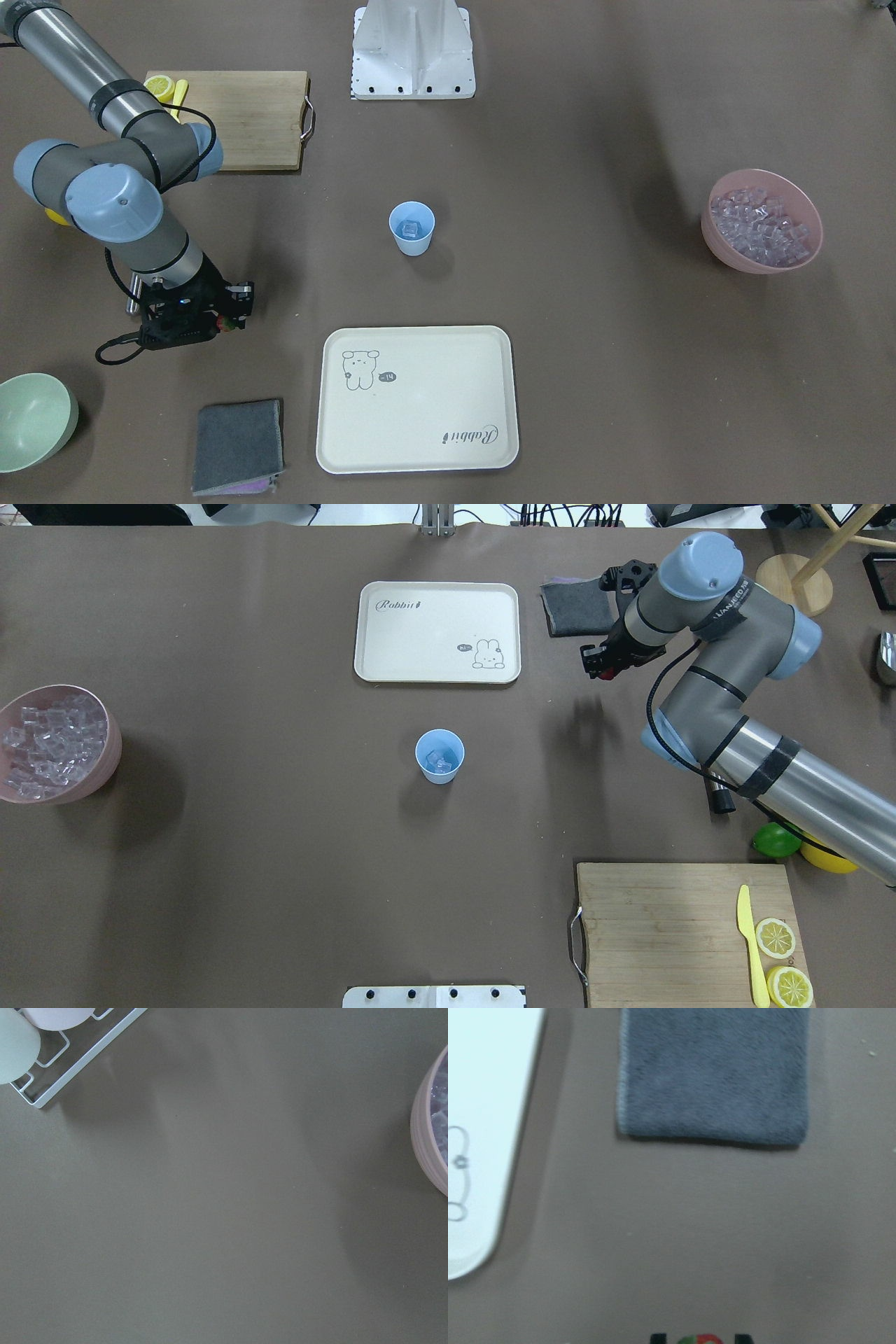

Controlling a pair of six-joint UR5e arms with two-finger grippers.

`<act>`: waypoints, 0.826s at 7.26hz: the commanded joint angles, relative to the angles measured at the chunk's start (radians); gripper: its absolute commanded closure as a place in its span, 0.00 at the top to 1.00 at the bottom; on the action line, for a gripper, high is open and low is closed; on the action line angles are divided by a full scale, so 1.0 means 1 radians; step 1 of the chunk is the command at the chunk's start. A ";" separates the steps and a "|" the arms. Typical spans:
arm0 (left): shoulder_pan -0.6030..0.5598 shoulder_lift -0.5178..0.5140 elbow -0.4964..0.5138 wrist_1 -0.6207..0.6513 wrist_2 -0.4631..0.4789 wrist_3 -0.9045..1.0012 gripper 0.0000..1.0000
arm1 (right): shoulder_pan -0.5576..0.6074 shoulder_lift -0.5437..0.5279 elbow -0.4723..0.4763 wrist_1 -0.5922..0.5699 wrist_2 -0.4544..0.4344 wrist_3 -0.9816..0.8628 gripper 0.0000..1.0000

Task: Mash ice and strawberries in cup
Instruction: 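Carry the strawberry with the right gripper over the blue cup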

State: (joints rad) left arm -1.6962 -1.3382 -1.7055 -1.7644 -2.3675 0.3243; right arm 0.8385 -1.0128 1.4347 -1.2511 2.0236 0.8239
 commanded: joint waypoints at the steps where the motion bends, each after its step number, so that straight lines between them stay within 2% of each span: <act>1: 0.000 -0.001 -0.002 -0.024 0.001 -0.005 0.99 | -0.071 0.040 0.091 -0.021 -0.032 0.026 0.00; 4: 0.000 0.001 -0.003 -0.026 -0.001 -0.007 0.99 | -0.185 0.132 0.209 -0.051 -0.043 0.181 0.00; 6: 0.000 0.001 -0.003 -0.026 -0.003 -0.004 0.99 | -0.237 0.161 0.219 -0.088 -0.086 0.210 0.00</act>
State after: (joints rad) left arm -1.6965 -1.3383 -1.7093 -1.7899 -2.3688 0.3190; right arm 0.6376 -0.8684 1.6432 -1.3215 1.9672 1.0101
